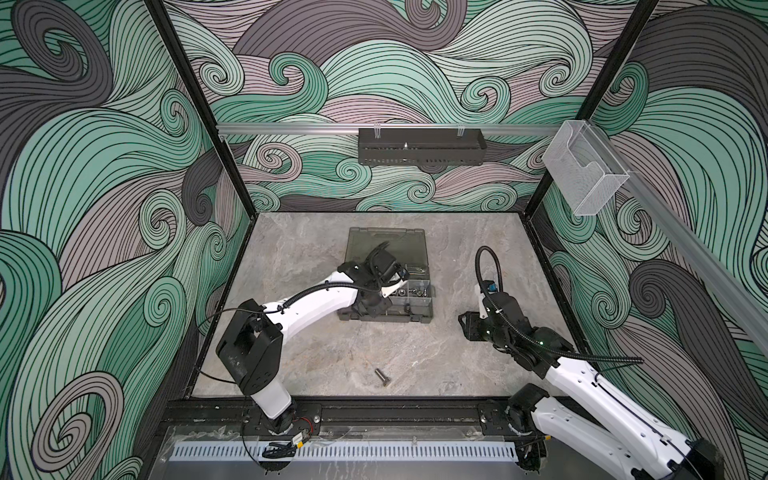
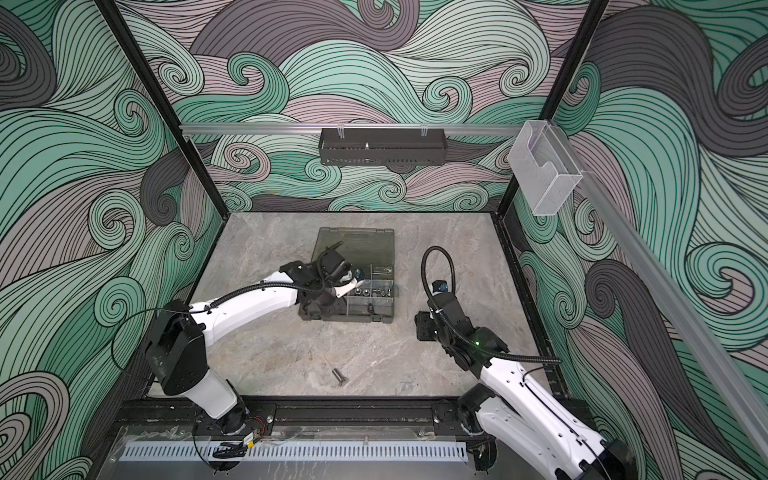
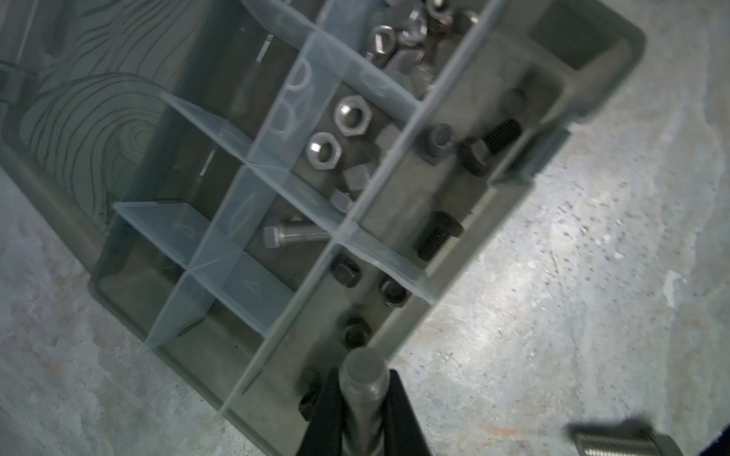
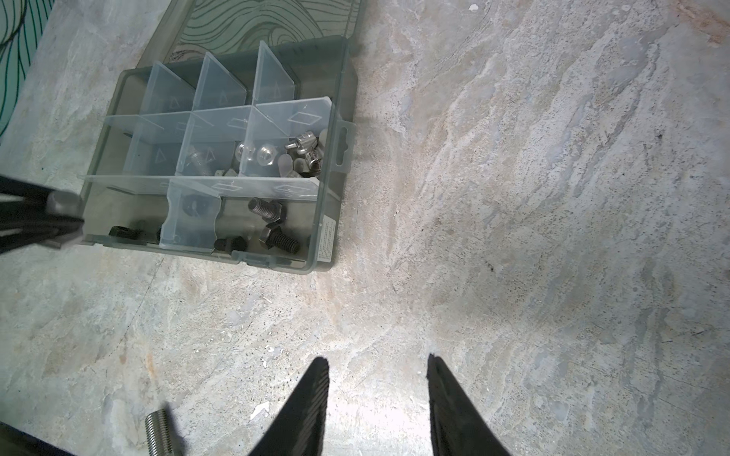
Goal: Sort the screws and nuts into containers
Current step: 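Carry the bolt with the left gripper into the bolt compartment and open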
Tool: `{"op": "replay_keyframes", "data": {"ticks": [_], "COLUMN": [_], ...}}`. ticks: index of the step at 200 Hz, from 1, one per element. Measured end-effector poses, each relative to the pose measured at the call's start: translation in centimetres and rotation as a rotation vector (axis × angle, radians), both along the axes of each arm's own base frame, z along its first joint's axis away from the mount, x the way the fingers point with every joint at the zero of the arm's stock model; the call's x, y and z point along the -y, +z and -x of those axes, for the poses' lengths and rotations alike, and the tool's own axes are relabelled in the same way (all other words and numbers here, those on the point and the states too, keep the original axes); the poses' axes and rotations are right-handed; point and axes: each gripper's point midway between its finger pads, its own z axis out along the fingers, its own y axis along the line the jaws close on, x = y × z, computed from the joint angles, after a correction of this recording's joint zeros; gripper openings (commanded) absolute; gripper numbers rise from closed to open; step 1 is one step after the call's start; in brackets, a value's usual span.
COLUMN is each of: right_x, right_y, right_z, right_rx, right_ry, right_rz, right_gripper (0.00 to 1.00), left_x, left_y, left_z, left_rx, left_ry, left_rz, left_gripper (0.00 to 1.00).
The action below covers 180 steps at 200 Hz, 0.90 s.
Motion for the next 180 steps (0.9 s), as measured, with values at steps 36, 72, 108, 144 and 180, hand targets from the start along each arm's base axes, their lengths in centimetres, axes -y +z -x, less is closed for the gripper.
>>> {"op": "replay_keyframes", "data": {"ticks": [36, 72, 108, 144, 180], "right_x": [0.2, 0.8, 1.2, 1.4, 1.5], "right_y": [0.5, 0.9, 0.2, -0.3, -0.4], "right_z": [0.4, 1.1, 1.7, 2.1, 2.1], "right_rx": [0.009, 0.024, 0.012, -0.007, -0.012], "right_ry": [-0.006, -0.008, -0.015, -0.019, -0.023], "right_rz": [-0.013, -0.021, -0.016, -0.009, -0.011], "right_gripper": [0.43, 0.42, 0.43, 0.43, 0.43], "left_x": [-0.1, -0.6, -0.8, -0.9, -1.3], "left_y": [-0.6, -3.4, -4.8, -5.2, -5.2], "left_z": [-5.2, -7.2, -7.3, -7.3, -7.6], "left_rx": [0.005, -0.044, -0.071, -0.079, -0.078], "left_ry": [0.107, 0.159, 0.166, 0.177, 0.194], "left_rz": [0.02, -0.009, -0.03, -0.032, -0.031], "left_gripper": [0.13, 0.13, 0.15, 0.26, 0.33]}}
